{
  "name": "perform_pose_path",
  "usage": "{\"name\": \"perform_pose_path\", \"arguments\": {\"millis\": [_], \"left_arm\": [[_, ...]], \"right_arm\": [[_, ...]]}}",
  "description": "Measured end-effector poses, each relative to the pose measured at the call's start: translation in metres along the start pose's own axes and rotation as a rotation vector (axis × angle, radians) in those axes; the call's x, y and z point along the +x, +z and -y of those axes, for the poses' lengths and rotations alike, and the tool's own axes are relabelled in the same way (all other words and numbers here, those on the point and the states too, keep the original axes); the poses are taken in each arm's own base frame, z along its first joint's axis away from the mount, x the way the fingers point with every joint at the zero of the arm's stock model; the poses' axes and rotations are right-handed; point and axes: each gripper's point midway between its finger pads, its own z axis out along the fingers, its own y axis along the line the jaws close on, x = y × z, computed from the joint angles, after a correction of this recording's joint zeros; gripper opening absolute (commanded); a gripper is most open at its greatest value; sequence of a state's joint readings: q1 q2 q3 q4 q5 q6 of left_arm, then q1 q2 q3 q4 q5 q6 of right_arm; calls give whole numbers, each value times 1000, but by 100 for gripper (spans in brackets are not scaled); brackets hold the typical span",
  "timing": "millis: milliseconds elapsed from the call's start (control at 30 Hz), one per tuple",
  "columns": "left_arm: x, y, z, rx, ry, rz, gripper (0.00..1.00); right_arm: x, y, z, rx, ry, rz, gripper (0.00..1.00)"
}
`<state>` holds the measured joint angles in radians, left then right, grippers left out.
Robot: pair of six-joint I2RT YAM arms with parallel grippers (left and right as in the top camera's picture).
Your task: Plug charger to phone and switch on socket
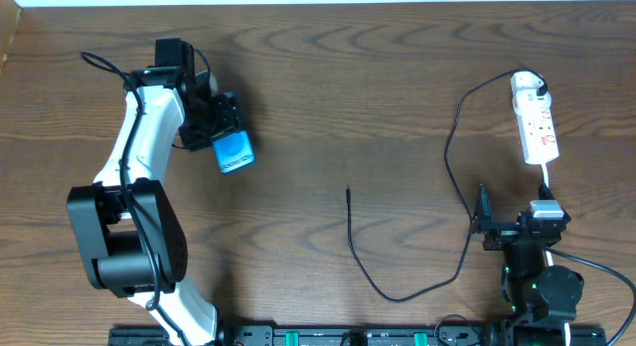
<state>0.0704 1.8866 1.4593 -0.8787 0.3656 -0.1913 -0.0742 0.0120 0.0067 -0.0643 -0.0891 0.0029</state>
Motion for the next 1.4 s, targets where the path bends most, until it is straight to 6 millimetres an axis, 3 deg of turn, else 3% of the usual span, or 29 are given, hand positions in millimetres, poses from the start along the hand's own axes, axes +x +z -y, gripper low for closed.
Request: {"name": "perform_pose_path", "arguments": {"millis": [267, 500, 667, 1033, 1400], "left_arm": [[14, -9, 54, 309, -162, -110, 7], [23, -25, 86, 485, -440, -256, 8], [29, -41, 108, 614, -529, -364, 8], [37, -77, 138, 826, -631, -568, 7], [39, -90, 146, 864, -746, -689, 7]], "right_arm": [[0, 0, 0, 0, 0, 0, 99], [0, 0, 0, 0, 0, 0, 99], [0, 0, 0, 0, 0, 0, 99], [0, 0, 0, 0, 0, 0, 99], [0, 0, 0, 0, 0, 0, 99]]}}
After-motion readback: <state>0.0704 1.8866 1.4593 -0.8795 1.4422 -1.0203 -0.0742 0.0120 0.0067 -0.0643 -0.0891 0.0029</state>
